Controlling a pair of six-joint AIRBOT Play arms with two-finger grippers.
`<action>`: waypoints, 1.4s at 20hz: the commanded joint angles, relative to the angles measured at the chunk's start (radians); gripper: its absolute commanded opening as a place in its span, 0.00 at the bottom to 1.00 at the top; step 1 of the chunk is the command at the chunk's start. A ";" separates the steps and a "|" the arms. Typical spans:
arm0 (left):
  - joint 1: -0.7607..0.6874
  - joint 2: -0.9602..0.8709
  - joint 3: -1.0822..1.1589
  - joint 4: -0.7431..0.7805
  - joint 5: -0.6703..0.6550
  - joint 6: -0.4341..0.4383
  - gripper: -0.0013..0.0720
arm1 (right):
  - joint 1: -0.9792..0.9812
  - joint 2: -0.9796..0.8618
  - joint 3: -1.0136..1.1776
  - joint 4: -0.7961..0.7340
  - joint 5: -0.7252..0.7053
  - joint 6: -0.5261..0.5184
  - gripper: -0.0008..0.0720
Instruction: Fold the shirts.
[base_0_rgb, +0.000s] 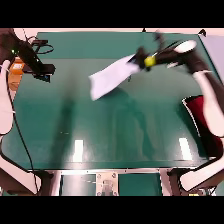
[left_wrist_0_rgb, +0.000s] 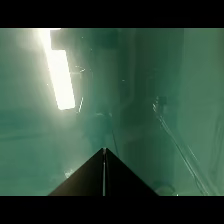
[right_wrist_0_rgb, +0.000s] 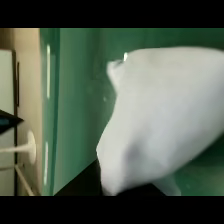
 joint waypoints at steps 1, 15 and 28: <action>0.000 0.000 0.001 -0.011 -0.004 0.000 0.06 | -0.221 0.163 0.065 -0.068 0.100 0.084 0.04; -0.002 0.000 0.001 -0.045 0.006 0.000 0.06 | -1.091 0.411 0.047 -0.568 0.534 0.193 0.04; -0.002 0.000 0.001 -0.063 0.005 0.009 0.06 | -1.108 0.500 -0.623 -1.080 0.571 0.320 0.85</action>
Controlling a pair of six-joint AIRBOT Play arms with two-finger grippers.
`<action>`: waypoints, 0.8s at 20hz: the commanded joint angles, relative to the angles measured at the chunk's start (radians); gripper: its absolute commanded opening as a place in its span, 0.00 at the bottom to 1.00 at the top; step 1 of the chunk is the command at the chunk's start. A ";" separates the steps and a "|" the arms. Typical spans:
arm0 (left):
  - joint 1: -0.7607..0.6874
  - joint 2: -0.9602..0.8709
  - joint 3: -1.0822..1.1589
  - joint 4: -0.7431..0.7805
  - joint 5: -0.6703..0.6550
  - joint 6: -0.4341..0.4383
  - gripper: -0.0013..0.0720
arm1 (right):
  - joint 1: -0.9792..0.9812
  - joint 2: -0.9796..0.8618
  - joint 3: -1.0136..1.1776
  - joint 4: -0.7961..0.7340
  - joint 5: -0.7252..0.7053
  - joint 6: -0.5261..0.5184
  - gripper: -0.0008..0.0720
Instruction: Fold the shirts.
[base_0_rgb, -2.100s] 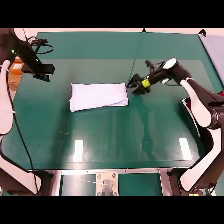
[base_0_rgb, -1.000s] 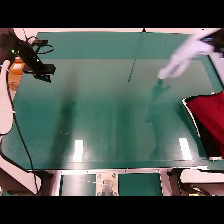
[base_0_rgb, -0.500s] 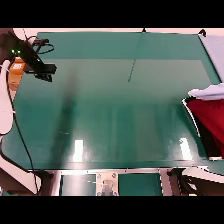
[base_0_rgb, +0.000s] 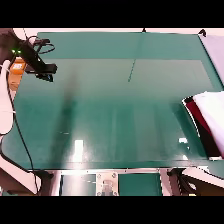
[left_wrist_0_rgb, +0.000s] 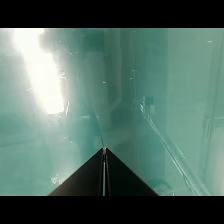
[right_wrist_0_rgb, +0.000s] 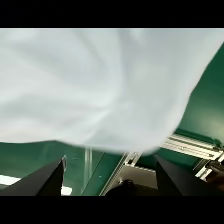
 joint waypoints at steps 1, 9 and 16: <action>0.001 0.000 0.001 -0.001 0.002 0.002 0.06 | -0.007 -0.023 -0.131 -0.039 0.007 0.013 0.85; -0.003 0.087 -0.067 -0.144 0.019 -0.004 0.06 | 0.219 -0.053 0.198 0.441 -0.112 -0.024 0.04; -0.131 0.511 -0.685 -0.148 0.241 -0.064 0.06 | 0.798 0.109 -0.106 0.415 -0.374 -0.147 0.04</action>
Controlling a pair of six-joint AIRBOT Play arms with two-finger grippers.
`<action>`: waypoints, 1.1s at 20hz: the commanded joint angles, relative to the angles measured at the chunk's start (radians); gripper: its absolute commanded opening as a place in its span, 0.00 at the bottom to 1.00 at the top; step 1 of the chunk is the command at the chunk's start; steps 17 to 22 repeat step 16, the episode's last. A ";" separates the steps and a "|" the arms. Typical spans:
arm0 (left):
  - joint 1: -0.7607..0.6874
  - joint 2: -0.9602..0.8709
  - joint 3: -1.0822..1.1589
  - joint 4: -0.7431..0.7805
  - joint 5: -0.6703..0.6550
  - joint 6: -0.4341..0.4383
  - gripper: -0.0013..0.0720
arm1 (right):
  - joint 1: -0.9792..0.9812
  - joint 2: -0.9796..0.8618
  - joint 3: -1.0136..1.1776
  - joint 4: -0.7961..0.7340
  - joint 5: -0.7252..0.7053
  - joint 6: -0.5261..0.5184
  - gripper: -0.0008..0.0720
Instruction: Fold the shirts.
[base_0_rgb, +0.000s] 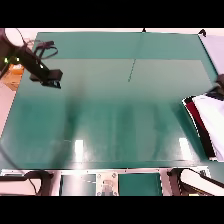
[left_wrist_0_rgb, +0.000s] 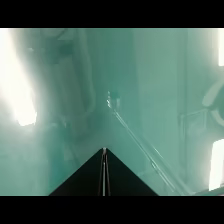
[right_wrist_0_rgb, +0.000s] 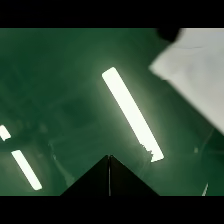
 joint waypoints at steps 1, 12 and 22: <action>-0.077 0.256 -0.380 -0.013 0.150 -0.060 0.06 | 0.315 0.119 -0.241 -0.007 -0.135 -0.063 0.04; -0.117 0.546 -0.746 -0.018 0.213 -0.114 0.06 | 0.726 0.263 -0.608 0.023 -0.357 -0.033 0.04; -0.117 0.546 -0.746 -0.018 0.216 -0.114 0.06 | 0.726 0.263 -0.608 0.023 -0.357 -0.033 0.04</action>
